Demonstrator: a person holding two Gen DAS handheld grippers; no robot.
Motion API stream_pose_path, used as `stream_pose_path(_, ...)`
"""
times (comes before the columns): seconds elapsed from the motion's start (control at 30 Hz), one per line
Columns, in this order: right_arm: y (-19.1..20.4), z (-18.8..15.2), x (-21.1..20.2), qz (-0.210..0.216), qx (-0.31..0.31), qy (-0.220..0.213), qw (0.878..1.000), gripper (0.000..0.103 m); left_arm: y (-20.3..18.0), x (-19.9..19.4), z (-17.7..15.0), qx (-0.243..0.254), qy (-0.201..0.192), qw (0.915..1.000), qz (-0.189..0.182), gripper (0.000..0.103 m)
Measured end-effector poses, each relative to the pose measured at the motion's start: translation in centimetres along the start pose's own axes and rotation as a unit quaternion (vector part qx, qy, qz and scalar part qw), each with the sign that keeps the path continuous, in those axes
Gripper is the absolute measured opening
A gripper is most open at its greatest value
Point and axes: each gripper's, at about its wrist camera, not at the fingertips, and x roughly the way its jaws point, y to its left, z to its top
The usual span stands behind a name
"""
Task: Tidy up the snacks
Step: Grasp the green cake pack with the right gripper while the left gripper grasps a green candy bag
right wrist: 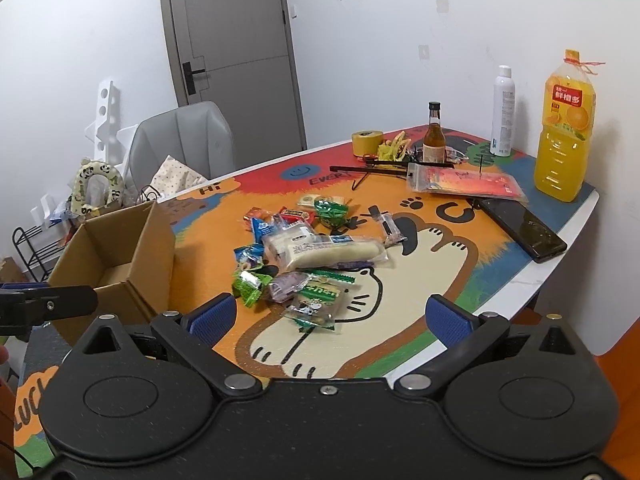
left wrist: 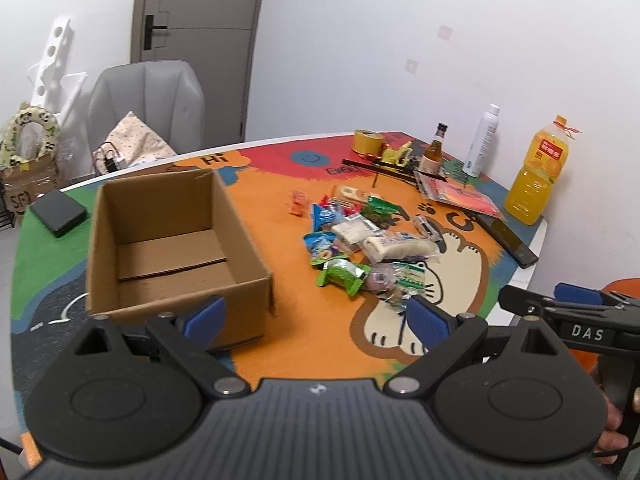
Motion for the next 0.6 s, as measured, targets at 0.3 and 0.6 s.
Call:
stream_pose_path(0.3,-2.1,0.4,2.8,0.019,-0.004,0.008,1.0,0.102,-2.1,3.8,1.1,0.006,0.006,0.9997,-0.024,0.095)
stream_pose_path(0.6,-3.0,0.8,6.9,0.059,0.013,0.047,0.997,0.073,-3.7,7.8,1.8,0.005,0.024,0.9988,-0.041,0.083)
